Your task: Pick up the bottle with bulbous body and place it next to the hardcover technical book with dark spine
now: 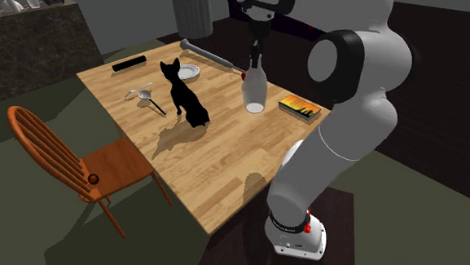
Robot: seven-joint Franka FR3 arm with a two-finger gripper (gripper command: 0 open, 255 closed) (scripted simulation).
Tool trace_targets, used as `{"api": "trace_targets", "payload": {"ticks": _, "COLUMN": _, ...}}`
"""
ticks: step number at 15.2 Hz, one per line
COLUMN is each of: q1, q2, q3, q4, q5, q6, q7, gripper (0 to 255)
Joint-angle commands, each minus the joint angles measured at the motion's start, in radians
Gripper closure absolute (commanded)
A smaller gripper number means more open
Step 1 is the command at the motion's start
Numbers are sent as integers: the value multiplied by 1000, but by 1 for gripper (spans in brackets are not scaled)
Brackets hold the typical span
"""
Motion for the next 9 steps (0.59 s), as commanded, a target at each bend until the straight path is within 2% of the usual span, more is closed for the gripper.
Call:
{"api": "trace_targets", "payload": {"ticks": 1, "q1": 2, "q2": 45, "q3": -59, "q4": 6, "q5": 17, "q6": 38, "q7": -60, "gripper": 255}}
{"api": "trace_targets", "payload": {"ticks": 5, "q1": 9, "q2": 165, "q3": -181, "q4": 38, "q5": 88, "q6": 102, "q7": -191, "gripper": 255}}
{"api": "trace_targets", "payload": {"ticks": 9, "q1": -4, "q2": 349, "q3": -307, "q4": 92, "q5": 236, "q6": 149, "q7": -364, "gripper": 255}}
